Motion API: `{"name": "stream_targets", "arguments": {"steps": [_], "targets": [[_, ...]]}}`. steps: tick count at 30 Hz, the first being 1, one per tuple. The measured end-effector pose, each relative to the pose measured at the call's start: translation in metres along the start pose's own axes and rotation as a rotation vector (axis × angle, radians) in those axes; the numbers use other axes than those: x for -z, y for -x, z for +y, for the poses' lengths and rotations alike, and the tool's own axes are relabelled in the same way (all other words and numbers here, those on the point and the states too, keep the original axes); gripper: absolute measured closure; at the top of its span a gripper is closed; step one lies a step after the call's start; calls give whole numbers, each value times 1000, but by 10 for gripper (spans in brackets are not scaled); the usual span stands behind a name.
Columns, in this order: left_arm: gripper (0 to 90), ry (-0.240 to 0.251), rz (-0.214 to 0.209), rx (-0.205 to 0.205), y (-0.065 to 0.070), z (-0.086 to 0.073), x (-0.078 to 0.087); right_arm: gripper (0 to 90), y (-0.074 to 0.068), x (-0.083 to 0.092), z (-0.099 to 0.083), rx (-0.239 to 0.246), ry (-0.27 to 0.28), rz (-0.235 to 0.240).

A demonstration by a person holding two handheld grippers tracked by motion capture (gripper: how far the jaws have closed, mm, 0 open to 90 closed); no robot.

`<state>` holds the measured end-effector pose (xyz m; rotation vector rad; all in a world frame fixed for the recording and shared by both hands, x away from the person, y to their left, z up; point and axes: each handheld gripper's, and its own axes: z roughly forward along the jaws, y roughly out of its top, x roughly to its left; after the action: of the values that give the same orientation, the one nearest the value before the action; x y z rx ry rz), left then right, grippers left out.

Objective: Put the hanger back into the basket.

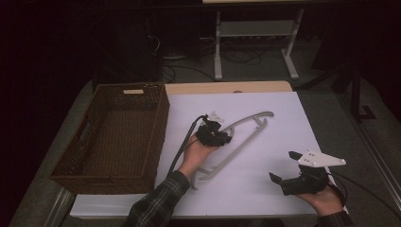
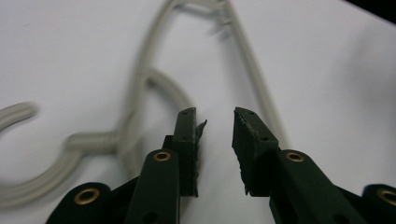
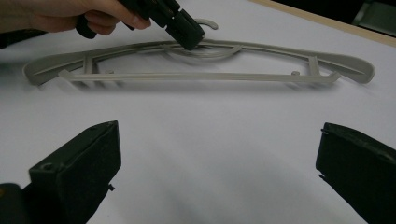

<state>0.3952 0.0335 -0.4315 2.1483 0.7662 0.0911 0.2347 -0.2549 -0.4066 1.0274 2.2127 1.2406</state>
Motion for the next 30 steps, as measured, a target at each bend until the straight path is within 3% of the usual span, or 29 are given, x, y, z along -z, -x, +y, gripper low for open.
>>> {"name": "stream_targets", "arguments": {"steps": [5,10,16,24,26,30], "targets": [[703,-41,-30,-40,16,6,-16,0,1,1,0,-6,4,-2],[696,-66,-48,-43,22,7,-27,0,2,2,0,-7,7,-4],[706,-109,-34,-66,28,7,-38,0,2,2,0,-4,6,-2],[748,-115,-33,-56,27,7,-42,0,2,2,0,-5,7,-2],[757,-114,-51,-44,27,8,-42,0,2,2,0,-5,7,-2],[809,-126,-69,-80,31,10,-42,0,2,2,0,-5,7,-3]]}}
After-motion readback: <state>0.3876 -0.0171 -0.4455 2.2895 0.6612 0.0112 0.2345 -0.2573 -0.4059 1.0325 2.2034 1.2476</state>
